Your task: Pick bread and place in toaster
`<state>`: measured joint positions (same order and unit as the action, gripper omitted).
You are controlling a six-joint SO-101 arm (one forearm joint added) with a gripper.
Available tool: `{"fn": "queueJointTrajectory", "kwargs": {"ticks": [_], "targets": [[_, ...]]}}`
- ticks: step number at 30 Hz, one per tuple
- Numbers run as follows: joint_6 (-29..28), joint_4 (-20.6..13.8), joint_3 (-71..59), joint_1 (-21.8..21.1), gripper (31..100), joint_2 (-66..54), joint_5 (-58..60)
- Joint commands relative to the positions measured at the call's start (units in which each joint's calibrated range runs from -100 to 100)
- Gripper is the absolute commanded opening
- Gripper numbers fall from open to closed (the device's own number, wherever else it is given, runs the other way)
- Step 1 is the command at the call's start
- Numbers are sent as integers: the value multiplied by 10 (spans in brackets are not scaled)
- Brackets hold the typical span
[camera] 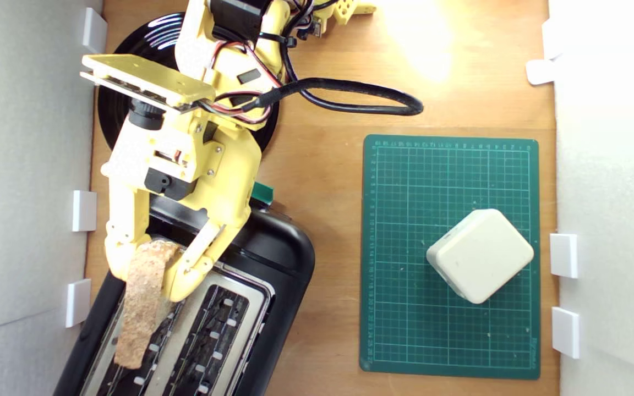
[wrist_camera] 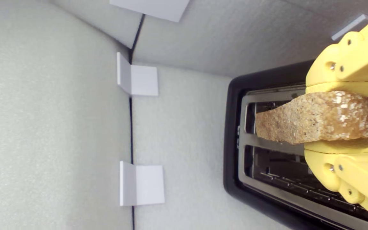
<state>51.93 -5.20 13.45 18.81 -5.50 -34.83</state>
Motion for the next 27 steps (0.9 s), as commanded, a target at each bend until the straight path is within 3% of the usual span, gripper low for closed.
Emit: {"fn": "queueJointTrajectory", "kwargs": {"ticks": [1, 27], "targets": [[-1, -2, 39, -3, 614, 0, 40], [2, 2, 40, -1, 614, 46, 45]]}}
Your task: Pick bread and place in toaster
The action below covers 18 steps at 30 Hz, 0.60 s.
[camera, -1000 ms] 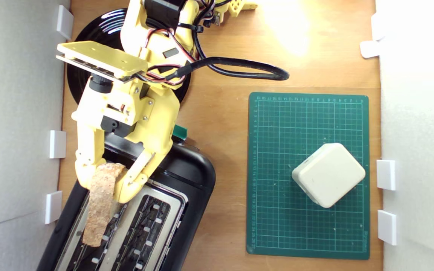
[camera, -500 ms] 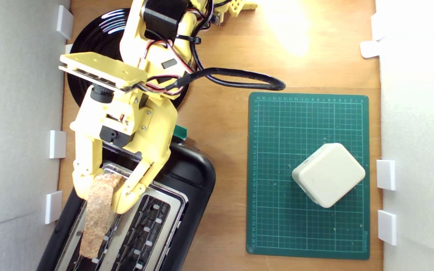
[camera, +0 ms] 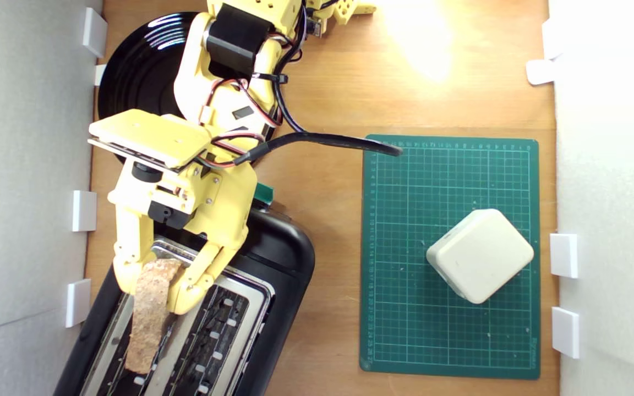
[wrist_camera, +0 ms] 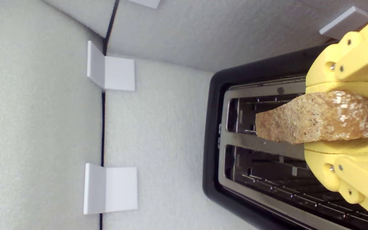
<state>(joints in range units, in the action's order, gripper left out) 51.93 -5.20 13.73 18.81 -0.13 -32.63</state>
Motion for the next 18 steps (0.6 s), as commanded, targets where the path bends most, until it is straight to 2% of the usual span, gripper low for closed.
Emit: {"fn": "queueJointTrajectory", "kwargs": {"ticks": [1, 14, 18], "targets": [[2, 2, 37, -1, 614, -3, 23], [2, -1, 37, -1, 614, 25, 23], [3, 0, 37, -1, 614, 43, 62]]}}
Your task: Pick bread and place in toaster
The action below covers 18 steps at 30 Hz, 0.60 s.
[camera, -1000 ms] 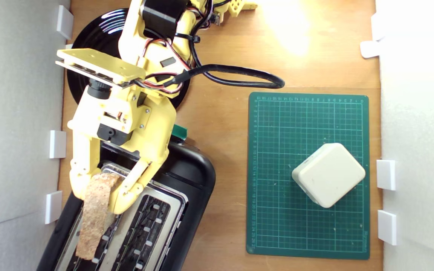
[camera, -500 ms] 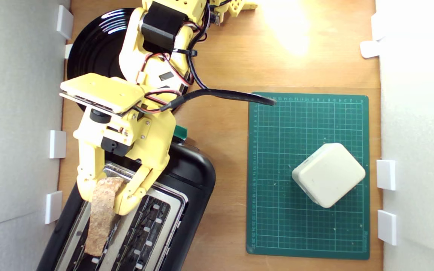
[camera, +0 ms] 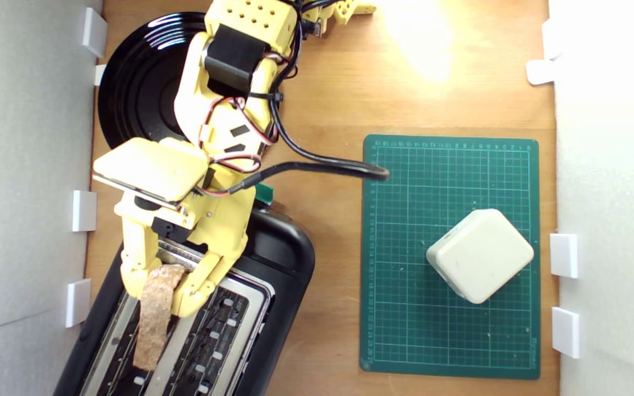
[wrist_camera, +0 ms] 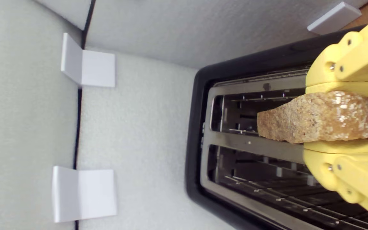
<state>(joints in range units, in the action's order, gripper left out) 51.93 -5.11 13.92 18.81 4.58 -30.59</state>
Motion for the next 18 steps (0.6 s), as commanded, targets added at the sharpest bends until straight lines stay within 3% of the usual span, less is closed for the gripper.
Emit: {"fn": "queueJointTrajectory", "kwargs": {"ticks": [1, 12, 18], "targets": [[3, -1, 36, -1, 614, -3, 43], [-1, 3, 34, -1, 625, 1, 44], [3, 3, 34, 4, 757, -3, 43]]}}
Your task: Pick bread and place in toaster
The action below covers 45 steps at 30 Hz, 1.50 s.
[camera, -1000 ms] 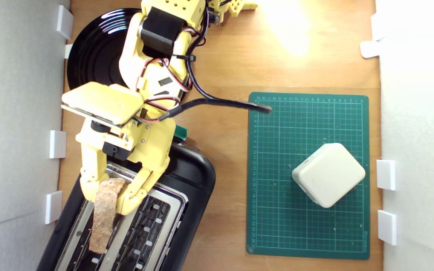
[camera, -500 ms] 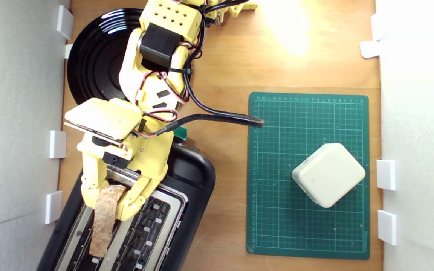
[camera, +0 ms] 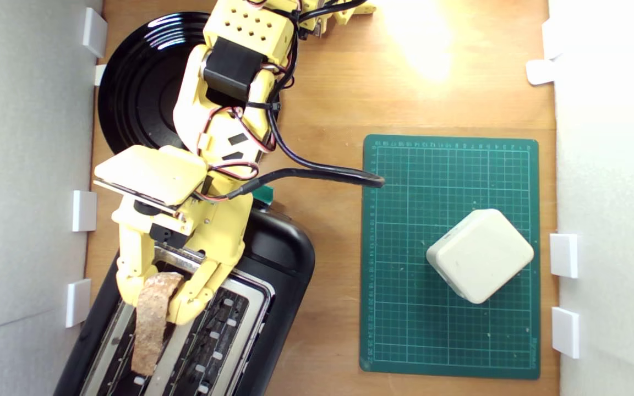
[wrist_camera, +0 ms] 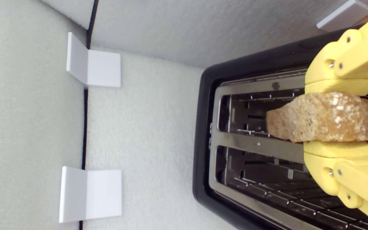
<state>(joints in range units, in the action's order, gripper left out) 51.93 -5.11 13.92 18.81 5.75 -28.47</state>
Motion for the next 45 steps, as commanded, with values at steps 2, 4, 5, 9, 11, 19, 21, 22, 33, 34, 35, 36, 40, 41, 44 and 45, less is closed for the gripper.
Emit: {"fn": "queueJointTrajectory", "kwargs": {"ticks": [2, 4, 5, 9, 11, 19, 21, 22, 33, 34, 35, 36, 40, 41, 44, 45], "targets": [[3, -1, 34, 5, 786, -17, 22], [3, -2, 34, 5, 788, -19, 22], [3, -3, 34, 5, 788, -19, 22], [3, -4, 35, 7, 787, -36, 23], [3, -5, 35, 7, 787, -58, 23], [25, 0, 33, 23, 786, -130, 22], [23, 1, 32, 26, 786, -149, 22], [22, 1, 31, 27, 786, -158, 22], [-35, -3, 17, 20, 786, -244, 19], [-38, -3, 17, 19, 786, -246, 19], [-43, 0, 17, 19, 786, -246, 19], [-48, 1, 17, 18, 786, -249, 19], [-80, -3, 11, 1, 786, -255, 13], [-87, -4, 11, 0, 786, -256, -1], [-101, -4, 10, -18, 786, -274, -48], [-104, -4, 10, -24, 786, -277, -65]]}}
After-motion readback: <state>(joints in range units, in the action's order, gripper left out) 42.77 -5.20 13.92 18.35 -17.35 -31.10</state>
